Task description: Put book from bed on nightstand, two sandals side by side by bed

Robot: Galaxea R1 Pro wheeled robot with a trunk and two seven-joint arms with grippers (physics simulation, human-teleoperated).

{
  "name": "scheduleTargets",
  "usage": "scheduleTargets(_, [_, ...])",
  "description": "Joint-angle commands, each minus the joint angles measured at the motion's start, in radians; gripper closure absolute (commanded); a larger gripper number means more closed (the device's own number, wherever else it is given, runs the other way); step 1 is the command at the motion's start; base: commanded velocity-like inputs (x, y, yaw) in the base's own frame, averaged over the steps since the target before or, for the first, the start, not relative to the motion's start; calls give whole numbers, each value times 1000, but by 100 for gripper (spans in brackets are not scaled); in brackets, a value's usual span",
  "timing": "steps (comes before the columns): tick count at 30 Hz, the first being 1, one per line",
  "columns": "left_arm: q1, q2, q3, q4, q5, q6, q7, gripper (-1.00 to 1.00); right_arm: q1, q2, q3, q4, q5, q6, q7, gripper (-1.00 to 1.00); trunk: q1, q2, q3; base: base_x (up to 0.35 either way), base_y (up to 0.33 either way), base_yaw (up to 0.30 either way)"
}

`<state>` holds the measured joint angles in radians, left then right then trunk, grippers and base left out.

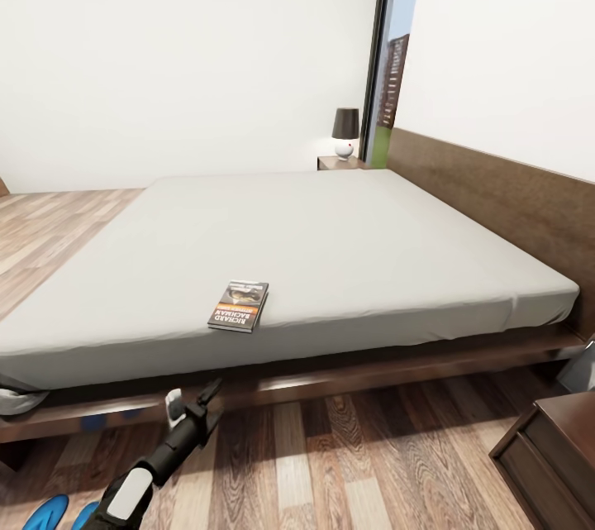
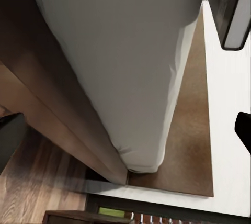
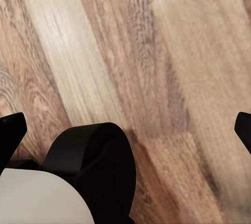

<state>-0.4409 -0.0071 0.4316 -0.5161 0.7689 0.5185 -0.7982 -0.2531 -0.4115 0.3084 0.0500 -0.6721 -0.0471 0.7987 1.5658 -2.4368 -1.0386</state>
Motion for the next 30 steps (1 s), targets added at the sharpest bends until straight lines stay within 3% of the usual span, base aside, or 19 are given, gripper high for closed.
scheduleTargets(1, [-1, -4, 4, -6, 8, 6, 1, -100, -2, 0, 9, 4, -7, -5, 5, -100, 0, 0, -1, 0, 0, 0])
scheduleTargets(9, [-1, -13, 4, -77, 30, -11, 8, -100, -2, 0, 9, 4, -3, -4, 6, -100, 0, 0, -1, 0, 0, 0])
scheduleTargets(24, [-6, -34, 5, -195, 36, -12, 10, -100, -1, 2, 14, 4, 1, 2, 7, -100, 0, 0, -1, 0, 0, 0])
scheduleTargets(30, [-30, -43, 4, -213, 36, -9, 49, -100, -1, 2, 14, 4, 2, 1, 7, -100, 0, 0, -1, 0, 0, 0])
